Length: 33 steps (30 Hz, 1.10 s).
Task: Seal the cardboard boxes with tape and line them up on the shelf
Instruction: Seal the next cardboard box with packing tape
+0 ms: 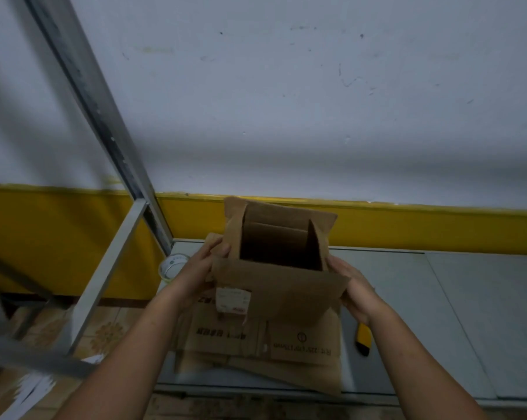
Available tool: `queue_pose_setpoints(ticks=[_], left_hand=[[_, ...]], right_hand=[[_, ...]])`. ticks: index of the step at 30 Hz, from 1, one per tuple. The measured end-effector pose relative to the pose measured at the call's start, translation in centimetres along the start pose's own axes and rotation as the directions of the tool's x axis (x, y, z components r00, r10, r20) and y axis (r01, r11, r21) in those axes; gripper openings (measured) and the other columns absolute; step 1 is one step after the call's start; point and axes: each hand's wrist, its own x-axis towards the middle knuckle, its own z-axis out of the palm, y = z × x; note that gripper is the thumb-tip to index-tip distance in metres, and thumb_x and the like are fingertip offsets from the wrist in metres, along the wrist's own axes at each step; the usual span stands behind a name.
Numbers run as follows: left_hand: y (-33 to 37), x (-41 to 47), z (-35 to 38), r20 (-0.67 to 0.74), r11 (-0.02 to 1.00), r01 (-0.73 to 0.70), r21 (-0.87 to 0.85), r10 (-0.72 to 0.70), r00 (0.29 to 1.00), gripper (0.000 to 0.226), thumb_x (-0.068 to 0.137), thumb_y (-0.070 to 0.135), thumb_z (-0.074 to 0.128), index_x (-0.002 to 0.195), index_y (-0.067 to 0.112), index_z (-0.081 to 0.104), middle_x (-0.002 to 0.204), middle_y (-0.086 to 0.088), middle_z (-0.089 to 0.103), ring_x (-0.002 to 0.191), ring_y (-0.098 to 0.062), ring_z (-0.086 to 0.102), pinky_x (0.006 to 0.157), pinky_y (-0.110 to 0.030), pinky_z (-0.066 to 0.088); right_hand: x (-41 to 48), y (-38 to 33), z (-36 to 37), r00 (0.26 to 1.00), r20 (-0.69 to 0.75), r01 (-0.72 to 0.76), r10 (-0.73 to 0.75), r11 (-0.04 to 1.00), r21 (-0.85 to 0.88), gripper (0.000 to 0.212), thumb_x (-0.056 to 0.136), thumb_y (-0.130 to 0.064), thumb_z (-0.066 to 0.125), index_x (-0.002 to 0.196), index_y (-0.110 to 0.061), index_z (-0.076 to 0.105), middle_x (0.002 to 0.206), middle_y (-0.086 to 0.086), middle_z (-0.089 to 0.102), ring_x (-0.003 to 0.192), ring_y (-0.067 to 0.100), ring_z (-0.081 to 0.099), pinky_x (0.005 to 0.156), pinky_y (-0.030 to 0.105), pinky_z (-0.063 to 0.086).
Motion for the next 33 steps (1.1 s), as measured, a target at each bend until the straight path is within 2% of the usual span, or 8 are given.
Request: queue_pose_setpoints(ticks=[4, 8, 11, 14, 18, 23, 28, 33], left_hand=[[0.3, -0.1, 0.4, -0.003, 0.999, -0.04, 0.033, 0.04, 0.999, 0.041, 0.091, 0.029, 0.081, 0.109, 0.063, 0.065, 0.125, 0.005, 0.068, 0.113, -0.028, 0.069, 0.097, -0.062, 0.058], [-0.1, 0.6, -0.8, 0.039, 0.995, -0.07, 0.073, 0.067, 0.997, 0.068, 0.065, 0.038, 0.092, 0.116, 0.071, 0.061, 0.136, 0.0, 0.066, 0.119, -0.034, 0.068, 0.091, -0.063, 0.06], [-0.5, 1.3, -1.5, 0.012, 0.968, -0.139, 0.209, 0.139, 0.99, 0.122, 0.069, 0.028, 0.099, 0.16, 0.056, 0.021, 0.163, -0.002, 0.038, 0.148, -0.031, 0.043, 0.105, -0.057, 0.054], [0.5, 2.0, -2.0, 0.051, 0.901, -0.277, 0.334, 0.276, 0.96, 0.138, 0.073, 0.023, 0.097, 0.163, 0.052, -0.003, 0.176, 0.008, 0.006, 0.157, -0.018, 0.023, 0.116, -0.044, 0.043], [3.5, 3.2, -1.8, 0.1, 0.846, -0.359, 0.393, 0.349, 0.932, 0.125, 0.077, 0.022, 0.094, 0.163, 0.053, 0.009, 0.17, 0.022, 0.014, 0.153, -0.006, 0.018, 0.112, -0.034, 0.043], [4.4, 4.1, -1.6, 0.176, 0.769, -0.468, 0.436, 0.437, 0.882, 0.06, 0.087, 0.004, 0.082, 0.134, 0.032, 0.059, 0.136, 0.007, 0.063, 0.133, -0.009, 0.056, 0.091, -0.031, 0.062], [2.9, 4.9, -3.0, 0.166, 0.701, -0.43, 0.569, 0.414, 0.895, 0.039, 0.094, -0.001, 0.072, 0.122, 0.025, 0.076, 0.144, 0.009, 0.057, 0.129, 0.003, 0.051, 0.115, -0.036, 0.046], [3.6, 4.0, -3.2, 0.239, 0.872, -0.256, 0.416, 0.166, 0.957, 0.033, 0.104, 0.028, 0.062, 0.133, 0.041, 0.071, 0.155, 0.025, 0.041, 0.135, -0.007, 0.044, 0.109, -0.041, 0.047]], right_hand=[[0.1, 0.2, 1.3, 0.998, -0.046, 0.032, -0.034, 0.999, -0.044, 0.072, 0.082, -0.049, 0.08, 0.145, -0.03, 0.052, 0.123, 0.001, 0.073, 0.101, 0.019, 0.075, 0.074, 0.032, 0.06], [0.2, 0.7, 1.5, 0.996, -0.089, 0.023, -0.029, 0.997, -0.077, 0.081, 0.077, -0.052, 0.084, 0.147, -0.033, 0.05, 0.123, 0.0, 0.073, 0.105, 0.022, 0.074, 0.078, 0.038, 0.061], [0.0, 0.8, 1.5, 0.992, -0.12, 0.03, -0.044, 0.993, -0.114, 0.071, 0.084, -0.045, 0.082, 0.147, -0.033, 0.051, 0.123, 0.0, 0.072, 0.106, 0.023, 0.072, 0.088, 0.045, 0.062], [-0.1, 1.0, 1.7, 0.991, -0.116, 0.044, -0.061, 0.988, -0.148, 0.073, 0.081, -0.046, 0.084, 0.146, -0.034, 0.053, 0.126, 0.002, 0.071, 0.111, 0.025, 0.069, 0.095, 0.051, 0.059], [-0.5, 0.6, 1.5, 0.991, -0.097, 0.074, -0.089, 0.986, -0.146, 0.059, 0.091, -0.028, 0.077, 0.145, -0.031, 0.055, 0.124, 0.001, 0.071, 0.11, 0.023, 0.069, 0.091, 0.046, 0.061], [-0.9, 1.3, 2.5, 0.928, -0.318, 0.169, -0.196, 0.979, -0.112, 0.028, 0.1, -0.044, 0.059, 0.124, -0.035, 0.072, 0.118, -0.005, 0.075, 0.115, 0.022, 0.068, 0.1, 0.056, 0.055], [-3.2, 2.7, 2.9, 0.955, -0.227, 0.229, -0.192, 0.962, 0.151, 0.038, 0.11, -0.034, 0.037, 0.134, -0.029, 0.066, 0.139, -0.006, 0.066, 0.134, 0.015, 0.057, 0.106, 0.035, 0.049], [-3.5, 4.1, 1.7, 0.972, -0.082, 0.218, -0.221, 0.975, -0.043, 0.086, 0.079, -0.071, 0.073, 0.153, -0.035, 0.046, 0.151, -0.004, 0.055, 0.14, 0.019, 0.052, 0.114, 0.045, 0.044]])
